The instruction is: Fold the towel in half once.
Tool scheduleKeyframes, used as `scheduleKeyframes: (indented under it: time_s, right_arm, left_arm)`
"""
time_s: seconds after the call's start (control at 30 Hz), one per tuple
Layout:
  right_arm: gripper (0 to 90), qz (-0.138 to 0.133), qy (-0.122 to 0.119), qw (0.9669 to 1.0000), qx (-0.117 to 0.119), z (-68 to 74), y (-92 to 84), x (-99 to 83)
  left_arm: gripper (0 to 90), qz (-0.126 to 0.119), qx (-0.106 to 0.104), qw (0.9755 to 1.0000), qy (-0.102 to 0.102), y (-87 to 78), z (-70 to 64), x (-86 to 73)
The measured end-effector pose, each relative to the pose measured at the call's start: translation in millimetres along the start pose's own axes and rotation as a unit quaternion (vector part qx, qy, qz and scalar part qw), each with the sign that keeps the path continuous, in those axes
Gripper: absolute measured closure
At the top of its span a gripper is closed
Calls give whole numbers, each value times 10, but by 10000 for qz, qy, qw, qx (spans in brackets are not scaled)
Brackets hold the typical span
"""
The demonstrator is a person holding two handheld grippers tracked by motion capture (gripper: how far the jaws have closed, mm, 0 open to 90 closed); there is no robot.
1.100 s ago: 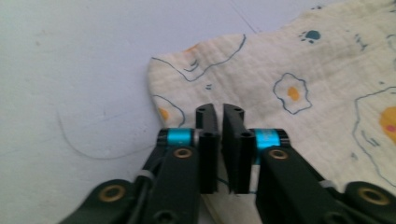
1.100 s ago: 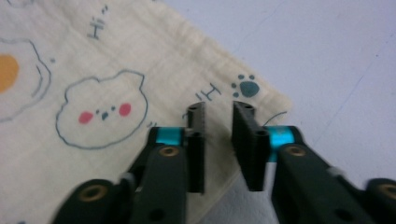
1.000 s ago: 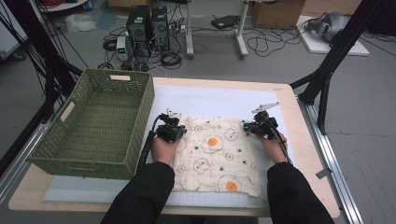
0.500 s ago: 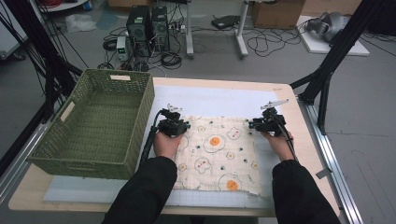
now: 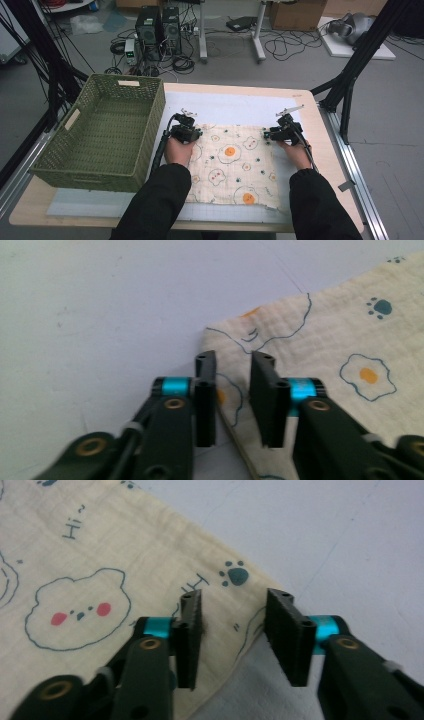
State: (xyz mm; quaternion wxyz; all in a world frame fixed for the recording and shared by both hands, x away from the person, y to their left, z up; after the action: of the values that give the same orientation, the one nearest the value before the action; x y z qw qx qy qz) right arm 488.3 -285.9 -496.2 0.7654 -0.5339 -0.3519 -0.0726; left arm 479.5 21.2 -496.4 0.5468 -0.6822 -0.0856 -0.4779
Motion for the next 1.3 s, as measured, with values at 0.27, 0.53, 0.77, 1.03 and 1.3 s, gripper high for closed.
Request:
scheduleKeyframes:
  time_s: [0.27, 0.53, 0.77, 1.03, 1.3]
  right_arm:
    - [865, -67, 63, 9987, 498, 88, -48, 24]
    - [866, -777, 95, 9944, 706, 154, -439, 408]
    - [866, -593, -23, 9930, 1019, 258, -481, 117]
    - [865, -650, -280, 9877, 1396, 461, -728, -223]
    - [864, -610, -554, 9847, 1534, 646, -865, -539]
  left_arm:
    - [878, -170, -59, 9998, -82, -74, 26, 52]
    - [877, -1008, -11, 9930, -620, -399, 236, 252]
    - [877, -1056, -312, 9934, -307, -567, 48, 137]
    - [876, -1117, -511, 9924, 57, -776, -203, -49]
    - [875, -984, -655, 9924, 333, -946, -384, -363]
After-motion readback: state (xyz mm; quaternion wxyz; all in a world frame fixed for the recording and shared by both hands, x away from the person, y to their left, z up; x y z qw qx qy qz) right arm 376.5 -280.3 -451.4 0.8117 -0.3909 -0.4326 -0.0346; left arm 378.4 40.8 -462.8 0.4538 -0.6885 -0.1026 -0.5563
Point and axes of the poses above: each handheld gripper's, and its own axes: y roughly forward along the jaws, x roughly out of its top, z roughly to its left, the point moved 8 cm from there along y, roughly forward along the jaws, and after that the axes turned 11 degrees about y, right-handed, at the moved point
